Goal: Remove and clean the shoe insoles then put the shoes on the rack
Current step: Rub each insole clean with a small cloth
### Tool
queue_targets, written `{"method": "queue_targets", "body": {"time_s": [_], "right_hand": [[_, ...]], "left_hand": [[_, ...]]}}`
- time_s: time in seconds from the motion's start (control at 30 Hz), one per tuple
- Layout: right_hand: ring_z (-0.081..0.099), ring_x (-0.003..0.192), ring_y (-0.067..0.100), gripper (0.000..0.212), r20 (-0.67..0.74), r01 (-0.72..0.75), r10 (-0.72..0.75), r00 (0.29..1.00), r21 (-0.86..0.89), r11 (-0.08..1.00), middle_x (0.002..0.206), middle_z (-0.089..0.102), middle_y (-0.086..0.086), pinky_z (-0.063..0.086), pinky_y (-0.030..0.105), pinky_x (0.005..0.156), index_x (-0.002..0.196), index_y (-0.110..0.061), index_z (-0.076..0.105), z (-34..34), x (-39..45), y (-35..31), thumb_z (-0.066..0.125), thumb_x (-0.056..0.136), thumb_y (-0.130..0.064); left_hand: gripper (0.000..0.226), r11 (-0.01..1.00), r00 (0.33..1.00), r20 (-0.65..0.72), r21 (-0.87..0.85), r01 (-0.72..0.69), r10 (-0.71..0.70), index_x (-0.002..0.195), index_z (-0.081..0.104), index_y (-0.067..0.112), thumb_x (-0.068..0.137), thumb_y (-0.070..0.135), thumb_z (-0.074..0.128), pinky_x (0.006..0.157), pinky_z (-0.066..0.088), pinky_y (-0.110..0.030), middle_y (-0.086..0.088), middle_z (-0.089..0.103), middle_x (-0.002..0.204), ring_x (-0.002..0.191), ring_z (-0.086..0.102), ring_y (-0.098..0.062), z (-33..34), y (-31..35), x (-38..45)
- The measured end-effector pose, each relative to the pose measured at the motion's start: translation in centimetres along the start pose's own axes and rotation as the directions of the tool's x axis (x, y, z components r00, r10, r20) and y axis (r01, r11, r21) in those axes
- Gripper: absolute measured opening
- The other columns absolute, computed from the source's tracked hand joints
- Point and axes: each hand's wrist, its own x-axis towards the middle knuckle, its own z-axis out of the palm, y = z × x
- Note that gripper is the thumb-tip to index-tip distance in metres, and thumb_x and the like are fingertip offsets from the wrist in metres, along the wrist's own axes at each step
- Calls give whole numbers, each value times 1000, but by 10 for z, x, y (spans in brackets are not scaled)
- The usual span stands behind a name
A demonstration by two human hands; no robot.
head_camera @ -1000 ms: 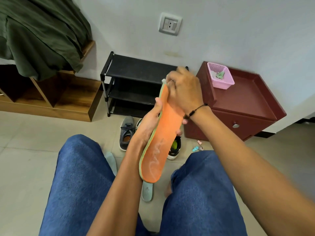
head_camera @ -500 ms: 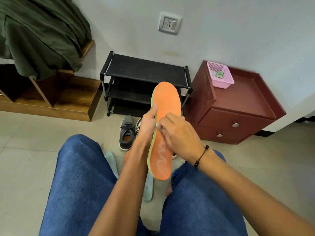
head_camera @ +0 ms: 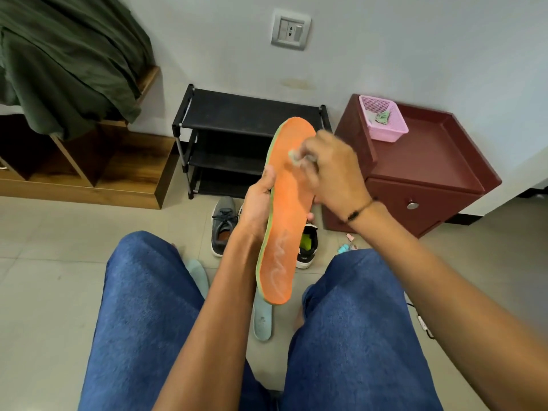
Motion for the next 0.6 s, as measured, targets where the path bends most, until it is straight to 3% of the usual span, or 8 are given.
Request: {"method": "queue_targets", "body": {"time_s": [0.1, 0.17, 0.33, 0.43, 0.53, 0.6], "right_hand": [[48, 63, 25, 28, 163, 193, -191, 968, 3, 981, 68, 49, 10, 44, 37, 50, 67, -4, 58, 2, -51, -26, 37, 80, -18], [47, 62, 24, 28, 185, 197, -182, 966, -66, 978, 66, 47, 9, 44, 36, 45, 67, -4, 57, 6, -61, -20, 38, 83, -17], [50, 57, 28, 19, 116, 162, -144, 983, -156, 974, 63, 48, 10, 41, 30, 48, 62, -5, 55, 13, -37, -6, 51, 80, -9], [51, 59, 28, 23, 92, 116, -103, 990, -148, 982, 64, 49, 10, 42, 31, 47, 62, -5, 56, 18, -31, -9, 42, 79, -13], [54, 62, 29, 26, 20, 37, -34, 999, -164, 986, 67, 52, 12, 44, 31, 47, 65, -4, 58, 20, -18, 1, 39, 78, -17], [55, 66, 33, 17, 61, -8, 19, 998, -178, 984, 72, 54, 15, 46, 35, 49, 68, -2, 59, 19, -8, 8, 51, 79, -11]], "left_hand": [[58, 1000, 993, -117, -12, -29, 28, 110, 58, 3, 98, 51, 29, 74, 56, -35, -16, 70, 92, 82, 68, -27, -4, 2, 4], [60, 999, 989, -144, 41, -13, 19, 112, 58, 2, 97, 52, 29, 80, 53, -35, -19, 66, 99, 87, 66, -28, -2, 0, 3], [55, 998, 995, -91, 45, -45, 49, 100, 59, 2, 100, 46, 28, 66, 56, -29, -12, 67, 80, 70, 67, -22, -1, -1, 5], [52, 993, 986, -136, 83, -89, 100, 99, 61, 4, 99, 46, 30, 62, 57, -29, -9, 69, 74, 66, 68, -20, -6, 4, 5], [59, 993, 991, -115, 96, -64, 75, 105, 60, 2, 97, 52, 30, 62, 56, -37, -16, 67, 82, 67, 66, -29, -6, 5, 0], [66, 999, 999, -43, 39, -28, 30, 113, 56, -1, 96, 56, 26, 56, 52, -35, -19, 66, 84, 63, 63, -31, -4, 4, -6]]}}
